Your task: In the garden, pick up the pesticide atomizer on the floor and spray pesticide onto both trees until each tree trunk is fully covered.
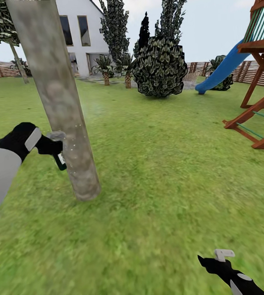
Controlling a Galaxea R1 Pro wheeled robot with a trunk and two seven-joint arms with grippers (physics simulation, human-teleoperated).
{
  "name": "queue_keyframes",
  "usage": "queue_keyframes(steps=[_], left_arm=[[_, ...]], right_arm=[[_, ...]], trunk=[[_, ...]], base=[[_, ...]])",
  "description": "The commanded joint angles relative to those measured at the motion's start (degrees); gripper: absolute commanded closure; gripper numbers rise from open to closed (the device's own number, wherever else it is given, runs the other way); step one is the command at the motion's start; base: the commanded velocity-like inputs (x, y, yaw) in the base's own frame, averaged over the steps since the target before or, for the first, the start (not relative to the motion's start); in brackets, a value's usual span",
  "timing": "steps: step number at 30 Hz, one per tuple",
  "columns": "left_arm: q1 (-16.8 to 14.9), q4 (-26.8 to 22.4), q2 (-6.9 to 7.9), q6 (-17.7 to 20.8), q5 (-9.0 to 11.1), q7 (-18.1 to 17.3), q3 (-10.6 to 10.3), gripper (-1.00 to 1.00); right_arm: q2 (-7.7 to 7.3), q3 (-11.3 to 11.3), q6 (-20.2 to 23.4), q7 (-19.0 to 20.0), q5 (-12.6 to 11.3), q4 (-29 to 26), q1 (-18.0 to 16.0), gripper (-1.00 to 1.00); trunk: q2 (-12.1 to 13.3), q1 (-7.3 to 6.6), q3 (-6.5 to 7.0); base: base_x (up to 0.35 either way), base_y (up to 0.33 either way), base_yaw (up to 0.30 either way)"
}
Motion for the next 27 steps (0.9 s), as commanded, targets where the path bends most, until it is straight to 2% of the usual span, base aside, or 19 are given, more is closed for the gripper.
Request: queue_keyframes(steps=[1,4,8,10,12,14,16,19,23,24,25,27], left_arm=[[-0.8,0.0,0.05,0.2,-0.1,0.2,0.0,1.0],[-5.0,0.1,0.09,0.5,-0.4,1.5,-0.1,1.0],[-5.0,0.3,0.1,0.7,-0.4,1.8,-0.4,1.0],[-3.0,3.5,0.32,0.6,-0.4,1.7,-0.6,1.0],[2.8,4.8,0.35,-0.1,-0.2,1.2,-0.6,1.0],[6.9,4.8,0.32,-0.3,0.2,1.1,-0.4,1.0],[9.8,4.7,0.14,-0.9,0.4,1.0,-0.3,1.0],[11.6,4.5,-0.05,-1.4,0.4,1.0,-0.1,1.0],[10.3,4.0,0.13,-0.8,0.4,1.1,-0.1,1.0],[7.0,3.4,0.11,-0.3,0.4,1.1,-0.1,1.0],[5.5,3.1,0.06,0.0,0.4,1.2,-0.1,1.0],[4.9,3.1,-0.05,0.0,0.5,1.1,0.1,1.0]], right_arm=[[-0.01,0.0,0.0,0.0,0.0,0.0,0.0,-1.0],[-0.01,0.0,0.0,0.0,0.0,0.0,0.0,-1.0],[0.03,0.0,0.0,0.0,0.0,0.0,0.0,-1.0],[0.02,0.0,0.0,0.0,0.0,0.0,0.0,-1.0],[0.06,0.0,0.0,0.0,0.0,0.0,0.0,-1.0],[0.08,0.0,0.0,0.0,0.0,0.0,0.0,-1.0],[0.08,0.0,0.0,0.0,0.0,0.0,0.0,-1.0],[0.08,0.0,0.0,0.0,0.0,0.0,0.0,-1.0],[0.08,0.0,0.0,0.0,0.0,0.0,0.0,-1.0],[0.06,0.0,0.0,0.0,0.0,0.0,0.0,-1.0],[0.03,0.0,0.0,0.0,0.0,0.0,0.0,-1.0],[0.0,0.0,0.0,0.0,0.0,0.0,0.0,-1.0]], trunk=[[0.0,0.01,-0.01],[0.0,0.01,-0.01],[0.0,0.01,-0.01],[0.0,0.01,-0.01],[0.0,0.01,-0.01],[0.0,0.01,-0.01],[0.0,0.01,-0.01],[0.0,0.01,-0.01],[0.0,0.01,-0.01],[0.0,0.01,-0.01],[0.0,0.01,-0.01],[0.0,0.01,-0.01]], base=[[0.0,0.0,0.0],[0.0,0.0,0.0],[0.0,0.0,0.0],[0.0,0.0,0.0],[0.0,0.0,0.0],[0.0,0.0,0.0],[0.0,0.0,0.0],[0.0,0.0,0.0],[0.0,0.0,0.0],[0.0,0.0,0.0],[0.0,0.0,0.0],[0.0,0.0,0.0]])
